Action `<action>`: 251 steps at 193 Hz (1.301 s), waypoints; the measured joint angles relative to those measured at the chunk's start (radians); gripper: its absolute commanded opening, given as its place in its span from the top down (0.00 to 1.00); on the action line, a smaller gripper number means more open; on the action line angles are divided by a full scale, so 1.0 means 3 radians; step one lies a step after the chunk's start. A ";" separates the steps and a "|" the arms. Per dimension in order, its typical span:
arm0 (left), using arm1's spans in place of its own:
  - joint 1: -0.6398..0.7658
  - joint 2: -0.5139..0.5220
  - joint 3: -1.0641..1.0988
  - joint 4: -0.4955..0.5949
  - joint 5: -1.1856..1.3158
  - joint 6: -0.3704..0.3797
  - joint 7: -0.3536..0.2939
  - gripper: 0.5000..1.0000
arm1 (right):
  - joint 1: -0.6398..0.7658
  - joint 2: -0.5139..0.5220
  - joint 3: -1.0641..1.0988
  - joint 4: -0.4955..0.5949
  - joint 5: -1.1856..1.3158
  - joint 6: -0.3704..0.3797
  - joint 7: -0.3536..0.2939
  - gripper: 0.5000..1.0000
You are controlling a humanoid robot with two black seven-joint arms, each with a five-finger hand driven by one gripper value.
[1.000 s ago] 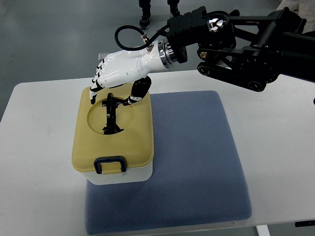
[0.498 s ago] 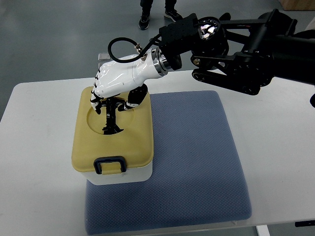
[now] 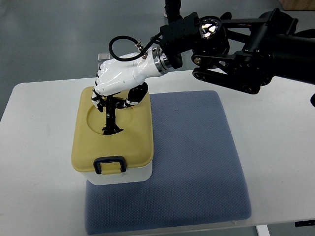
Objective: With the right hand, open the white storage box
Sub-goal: 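Lower the right hand and close fingers around the black lid handle, then lift the yellow lid off the box with the right hand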
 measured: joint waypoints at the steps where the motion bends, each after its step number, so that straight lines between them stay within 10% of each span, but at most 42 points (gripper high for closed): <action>1: 0.0000 0.0000 0.0000 0.0000 0.0000 0.0000 0.0000 0.00 | 0.0000 0.0000 0.0000 0.0000 0.0000 0.0000 0.0000 0.76; 86: 0.0000 0.0000 0.0000 0.0000 -0.0001 0.0000 0.0000 0.00 | 0.0000 0.0003 0.0000 0.0000 0.0000 -0.0027 0.0000 1.00; 251: 0.0000 0.0000 0.0000 0.0000 -0.0001 0.0000 0.0000 0.00 | -0.0005 0.0002 0.0065 0.0019 0.0056 -0.0290 0.0000 1.00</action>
